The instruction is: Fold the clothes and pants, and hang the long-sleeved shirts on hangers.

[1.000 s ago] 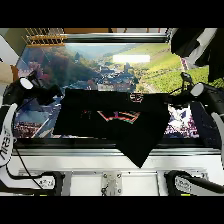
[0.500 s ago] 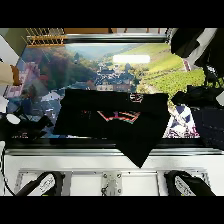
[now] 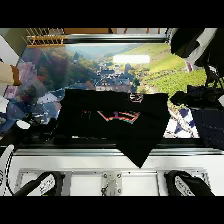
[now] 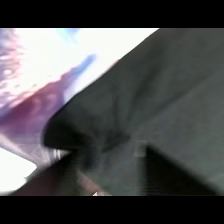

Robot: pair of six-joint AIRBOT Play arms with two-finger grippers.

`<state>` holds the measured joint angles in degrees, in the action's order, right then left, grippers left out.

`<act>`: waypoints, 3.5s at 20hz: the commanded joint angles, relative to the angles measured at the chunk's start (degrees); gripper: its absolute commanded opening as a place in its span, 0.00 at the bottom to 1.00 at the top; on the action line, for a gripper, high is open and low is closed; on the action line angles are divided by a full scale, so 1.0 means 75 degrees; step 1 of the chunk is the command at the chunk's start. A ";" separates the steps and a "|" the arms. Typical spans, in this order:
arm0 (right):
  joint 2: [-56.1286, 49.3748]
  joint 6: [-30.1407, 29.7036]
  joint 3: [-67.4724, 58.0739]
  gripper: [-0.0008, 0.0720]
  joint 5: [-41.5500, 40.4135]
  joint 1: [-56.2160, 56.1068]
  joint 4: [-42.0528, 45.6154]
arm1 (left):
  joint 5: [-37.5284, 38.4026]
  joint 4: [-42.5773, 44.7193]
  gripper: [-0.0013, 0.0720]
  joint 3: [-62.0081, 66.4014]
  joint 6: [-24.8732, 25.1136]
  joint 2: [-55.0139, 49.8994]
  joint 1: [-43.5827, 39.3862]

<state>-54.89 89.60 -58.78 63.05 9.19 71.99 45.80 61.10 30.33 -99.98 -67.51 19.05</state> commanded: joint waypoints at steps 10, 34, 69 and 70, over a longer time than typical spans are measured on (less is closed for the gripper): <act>0.0134 0.0052 0.2815 0.82 0.1349 0.1087 -0.0035 | 0.0659 0.0627 0.03 -0.0358 0.0015 0.1402 -0.0764; -0.0527 0.0006 0.4535 0.03 -0.0277 -0.1469 -0.1719 | 0.1244 0.1026 0.03 -0.0933 0.0015 0.2876 -0.0580; -0.4890 -0.0175 -0.2355 0.07 -0.0903 -0.1483 -0.0073 | 0.3089 0.1833 0.04 0.5348 0.0720 -0.3319 -0.1274; -0.4902 -0.0175 -0.2352 0.35 -0.1128 -0.1483 -0.0268 | 0.2973 0.1716 0.34 0.5403 0.0720 -0.3325 -0.1274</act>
<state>-90.45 88.42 -76.23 59.35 -1.87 74.02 68.36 75.07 68.86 -94.43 -90.37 9.56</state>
